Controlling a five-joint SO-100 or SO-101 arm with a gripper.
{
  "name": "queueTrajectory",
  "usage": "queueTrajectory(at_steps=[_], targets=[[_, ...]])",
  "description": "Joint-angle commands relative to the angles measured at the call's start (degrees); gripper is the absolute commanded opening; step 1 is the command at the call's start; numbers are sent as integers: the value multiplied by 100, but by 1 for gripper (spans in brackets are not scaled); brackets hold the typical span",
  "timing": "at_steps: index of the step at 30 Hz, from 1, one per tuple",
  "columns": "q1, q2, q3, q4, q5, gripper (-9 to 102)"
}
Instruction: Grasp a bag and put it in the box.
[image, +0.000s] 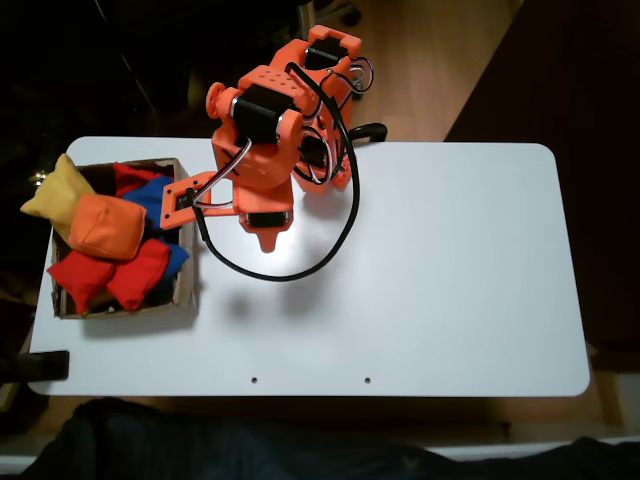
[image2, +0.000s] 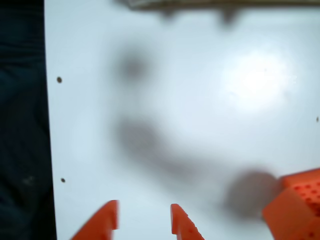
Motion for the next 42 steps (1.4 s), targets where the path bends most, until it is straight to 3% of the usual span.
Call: queueTrajectory(at_steps=[1, 6, 22, 26, 31, 42], targets=[[-62, 53, 35, -105, 202, 9], [-79, -18, 167, -290, 642, 0], [-422, 0, 712, -923, 1626, 0], [-387, 633, 1327, -1591, 2452, 0], [-589, 2769, 3076, -2874, 2637, 0], [-1072, 2856, 3366, -2628, 2813, 0]])
